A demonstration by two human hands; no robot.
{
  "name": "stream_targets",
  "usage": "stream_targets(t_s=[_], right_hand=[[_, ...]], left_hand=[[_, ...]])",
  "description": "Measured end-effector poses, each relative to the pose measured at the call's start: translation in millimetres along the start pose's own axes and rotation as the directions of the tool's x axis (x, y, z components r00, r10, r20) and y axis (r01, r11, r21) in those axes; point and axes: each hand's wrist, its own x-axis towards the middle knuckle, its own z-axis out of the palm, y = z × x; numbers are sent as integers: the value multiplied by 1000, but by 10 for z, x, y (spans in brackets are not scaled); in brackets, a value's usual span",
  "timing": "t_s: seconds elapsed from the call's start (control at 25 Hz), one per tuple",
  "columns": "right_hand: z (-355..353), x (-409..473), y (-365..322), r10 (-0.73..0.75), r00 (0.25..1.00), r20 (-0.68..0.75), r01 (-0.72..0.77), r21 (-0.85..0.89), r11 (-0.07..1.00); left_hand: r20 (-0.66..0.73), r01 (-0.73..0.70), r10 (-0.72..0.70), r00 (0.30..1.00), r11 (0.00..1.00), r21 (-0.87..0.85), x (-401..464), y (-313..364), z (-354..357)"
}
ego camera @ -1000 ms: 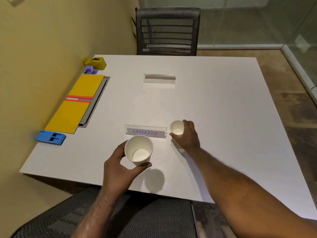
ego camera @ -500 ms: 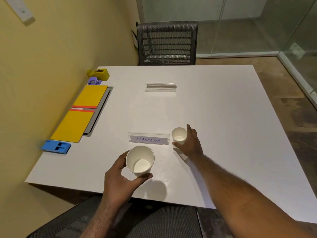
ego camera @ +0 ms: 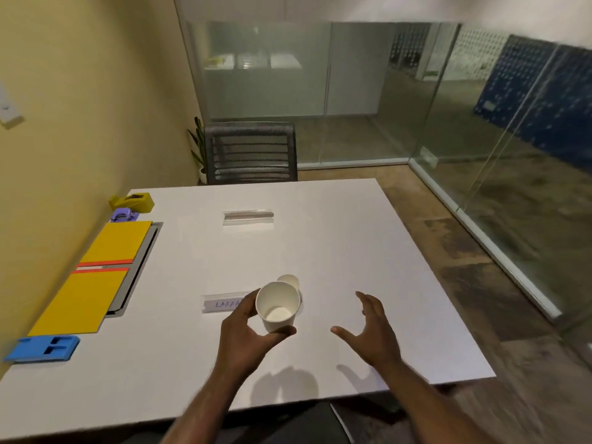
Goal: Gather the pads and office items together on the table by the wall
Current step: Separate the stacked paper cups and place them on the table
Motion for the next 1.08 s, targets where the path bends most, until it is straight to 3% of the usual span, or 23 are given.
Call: stream_targets(t_s=[0.2, 0.36, 0.52, 0.68, 1.08], right_hand=[[-774, -545, -96, 51, 959, -278, -4, 166, 986], [-1340, -800, -188, 127, 913, -388, 7, 324, 946], [-1779, -972, -50, 171, 904, -392, 11, 420, 907], [-2202, -1025, 388, 139, 933, -332, 10, 409, 913], [-3299, -892, 1785, 139, 933, -331, -44, 279, 959]], left_hand=[[221, -135, 141, 965, 990, -45, 32, 314, 477], [349, -236, 246, 904, 969, -71, 17, 592, 1048], [448, -312, 322, 834, 945, -98, -53, 855, 1689], [507, -331, 340, 792, 937, -112, -165, 1073, 2465], [524, -273, 272, 807, 959, -77, -661, 1465, 4297]])
